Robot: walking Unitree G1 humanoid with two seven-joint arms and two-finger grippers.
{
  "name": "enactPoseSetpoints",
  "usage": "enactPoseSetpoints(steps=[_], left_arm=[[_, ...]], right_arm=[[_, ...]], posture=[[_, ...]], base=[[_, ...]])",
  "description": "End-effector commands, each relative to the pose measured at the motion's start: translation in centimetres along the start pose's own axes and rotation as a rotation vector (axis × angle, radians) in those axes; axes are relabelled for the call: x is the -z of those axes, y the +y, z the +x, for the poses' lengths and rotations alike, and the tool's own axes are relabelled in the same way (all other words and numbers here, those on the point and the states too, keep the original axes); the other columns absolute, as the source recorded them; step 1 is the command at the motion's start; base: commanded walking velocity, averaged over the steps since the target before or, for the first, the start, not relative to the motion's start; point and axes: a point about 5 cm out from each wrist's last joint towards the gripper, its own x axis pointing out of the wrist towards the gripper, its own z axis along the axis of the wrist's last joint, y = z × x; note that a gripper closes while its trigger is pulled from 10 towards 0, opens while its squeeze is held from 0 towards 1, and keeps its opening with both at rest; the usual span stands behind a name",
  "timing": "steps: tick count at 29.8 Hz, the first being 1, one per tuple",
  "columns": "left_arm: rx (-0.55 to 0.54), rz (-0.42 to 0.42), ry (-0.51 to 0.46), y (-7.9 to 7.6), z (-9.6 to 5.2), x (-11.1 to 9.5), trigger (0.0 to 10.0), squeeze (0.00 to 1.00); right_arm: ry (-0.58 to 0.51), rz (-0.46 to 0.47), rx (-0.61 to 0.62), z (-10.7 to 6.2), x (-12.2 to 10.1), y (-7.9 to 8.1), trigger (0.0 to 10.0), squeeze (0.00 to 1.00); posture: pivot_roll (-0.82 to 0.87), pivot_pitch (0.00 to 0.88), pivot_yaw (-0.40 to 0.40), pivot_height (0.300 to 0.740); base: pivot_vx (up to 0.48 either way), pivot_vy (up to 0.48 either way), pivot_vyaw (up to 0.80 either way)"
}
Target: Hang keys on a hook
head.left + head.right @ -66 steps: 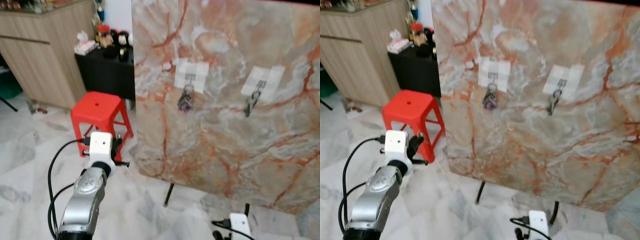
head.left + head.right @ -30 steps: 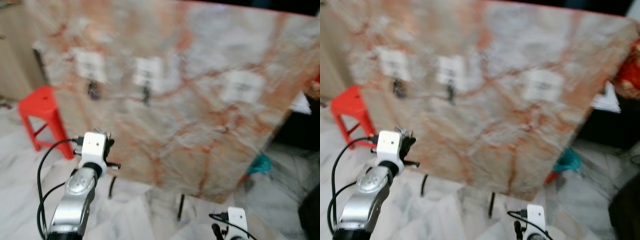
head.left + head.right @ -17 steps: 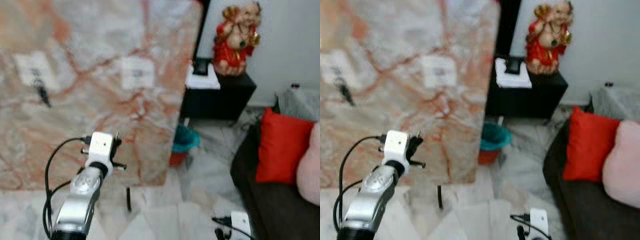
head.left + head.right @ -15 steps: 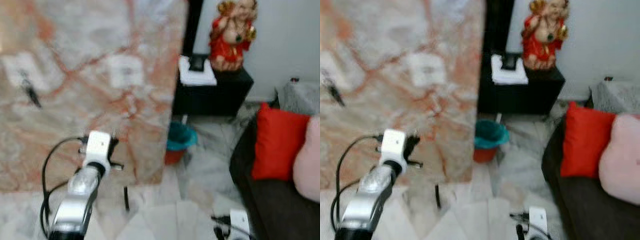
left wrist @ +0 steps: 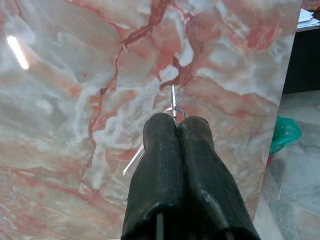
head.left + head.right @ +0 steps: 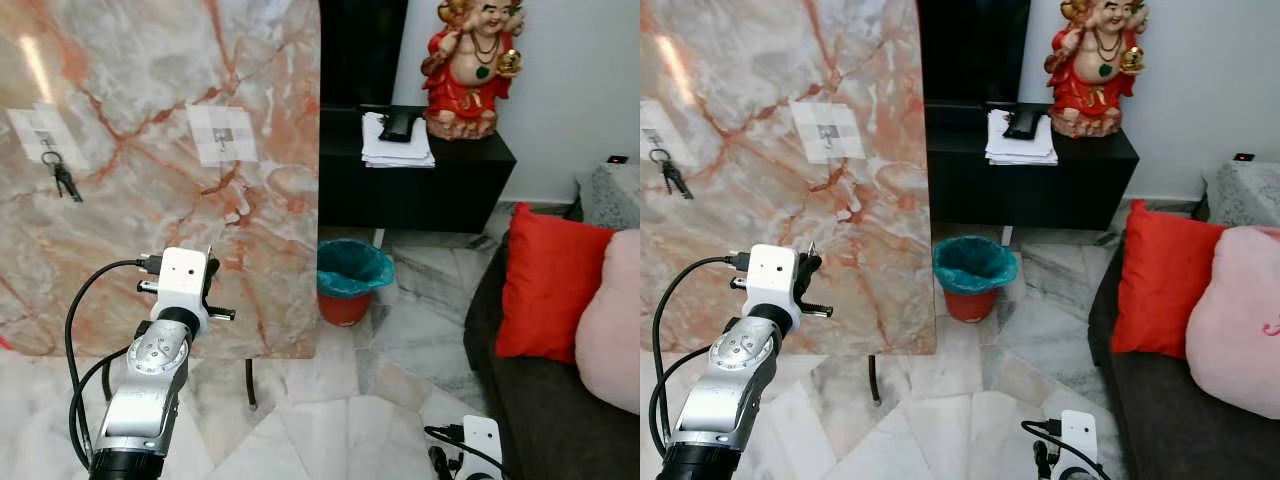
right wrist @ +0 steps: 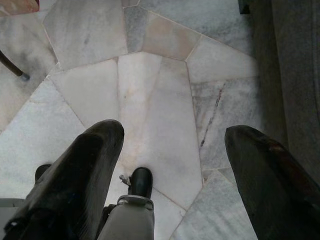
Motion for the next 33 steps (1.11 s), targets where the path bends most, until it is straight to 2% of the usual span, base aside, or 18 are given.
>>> enactPoseSetpoints(steps=[1,6,9,14,19,24,33], left_arm=[[-0.003,0.014,-0.068,-0.1,0.2,-1.5,10.0,0.00],[-0.023,-0.010,-0.153,0.0,0.2,-2.9,10.0,0.00],[-0.062,-0.020,-0.225,0.7,0.2,-4.3,10.0,0.00],[-0.083,-0.029,-0.269,1.0,0.0,-4.9,10.0,0.00],[-0.066,-0.017,-0.227,0.6,-0.1,-3.8,10.0,0.00],[-0.069,-0.012,-0.225,0.5,-0.3,-3.6,10.0,0.00],[-0.157,0.028,-0.196,1.1,0.1,-3.5,10.0,0.00]], right_arm=[[-0.003,0.006,0.006,0.0,-0.1,-0.1,10.0,0.00],[-0.003,0.003,0.007,0.0,-0.2,-0.2,10.0,0.00],[-0.003,-0.004,0.003,0.0,-0.2,-0.2,10.0,0.00],[-0.004,-0.007,0.002,0.0,-0.2,-0.2,10.0,0.00],[-0.004,-0.010,0.001,0.0,-0.3,-0.2,10.0,0.00],[-0.004,-0.012,0.002,0.0,-0.2,-0.3,10.0,0.00],[-0.007,-0.031,-0.013,0.0,-0.3,-0.1,10.0,0.00]], posture=[[0.13,0.048,-0.053,0.740],[0.13,0.051,-0.058,0.740],[0.13,0.053,-0.065,0.740],[0.13,0.054,-0.067,0.740],[0.13,0.054,-0.069,0.740],[0.13,0.053,-0.070,0.740],[0.13,0.051,-0.071,0.740]], base=[[0.000,0.000,0.00],[0.000,0.000,0.00],[0.000,0.000,0.00],[0.000,0.000,0.00],[0.000,0.000,0.00],[0.000,0.000,0.00],[0.000,-0.027,0.00]])
